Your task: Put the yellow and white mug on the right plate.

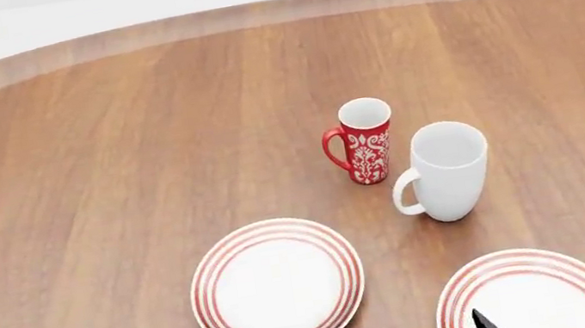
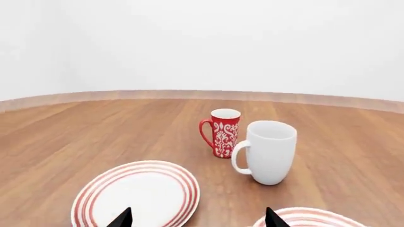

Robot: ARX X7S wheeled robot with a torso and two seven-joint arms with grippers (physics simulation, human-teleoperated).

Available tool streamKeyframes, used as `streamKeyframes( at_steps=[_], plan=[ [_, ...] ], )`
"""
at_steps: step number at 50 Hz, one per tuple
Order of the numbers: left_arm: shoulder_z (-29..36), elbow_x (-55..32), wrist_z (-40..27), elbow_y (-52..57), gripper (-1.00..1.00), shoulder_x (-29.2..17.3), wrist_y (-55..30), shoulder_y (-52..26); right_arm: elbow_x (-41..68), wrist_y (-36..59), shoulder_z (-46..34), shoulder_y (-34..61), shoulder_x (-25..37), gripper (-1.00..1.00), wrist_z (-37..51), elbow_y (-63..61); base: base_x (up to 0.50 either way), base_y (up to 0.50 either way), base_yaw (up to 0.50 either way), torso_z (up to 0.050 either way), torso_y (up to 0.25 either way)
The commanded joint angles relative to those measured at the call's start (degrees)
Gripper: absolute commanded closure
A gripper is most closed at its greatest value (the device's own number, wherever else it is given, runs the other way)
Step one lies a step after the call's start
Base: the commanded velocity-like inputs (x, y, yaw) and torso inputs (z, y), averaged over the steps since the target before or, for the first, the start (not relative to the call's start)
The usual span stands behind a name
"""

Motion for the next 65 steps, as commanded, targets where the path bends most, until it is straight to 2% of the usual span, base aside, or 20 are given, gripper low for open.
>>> streamKeyframes(
  at_steps=[1,7,15,41,65],
  plan=[
    [0.36,-0.28,-0.32,-0.31,-1.00,-0.25,0.00,-0.25,4.86,0.15,-1.37,0.92,6.99,-1.00,-11.18,-1.75,0.00,0.00,0.00,0.000,0.000],
    [0.51,-0.33,-0.58,-0.26,-1.00,-0.43,-0.06,-0.28,7.27,0.52,-3.57,0.76,11.45,-1.00,-18.46,-6.51,0.00,0.00,0.00,0.000,0.000],
    [0.62,-0.61,-0.80,-0.24,-1.00,-0.66,0.04,-0.32,4.98,1.78,-7.24,-0.07,16.80,-1.00,-23.75,-10.34,0.00,0.00,0.00,0.000,0.000],
    [0.96,-1.54,-1.36,-0.42,-1.00,-1.29,0.04,-0.66,5.42,3.50,-10.81,-3.57,24.43,-1.00,-32.57,-7.74,0.00,0.00,0.00,0.000,0.000],
    [1.23,-2.12,-2.07,-0.20,-1.00,-1.87,0.32,-0.84,6.44,1.22,-11.69,-3.39,23.25,-1.00,-35.53,-1.43,0.00,0.00,0.00,0.000,0.000]
  ],
)
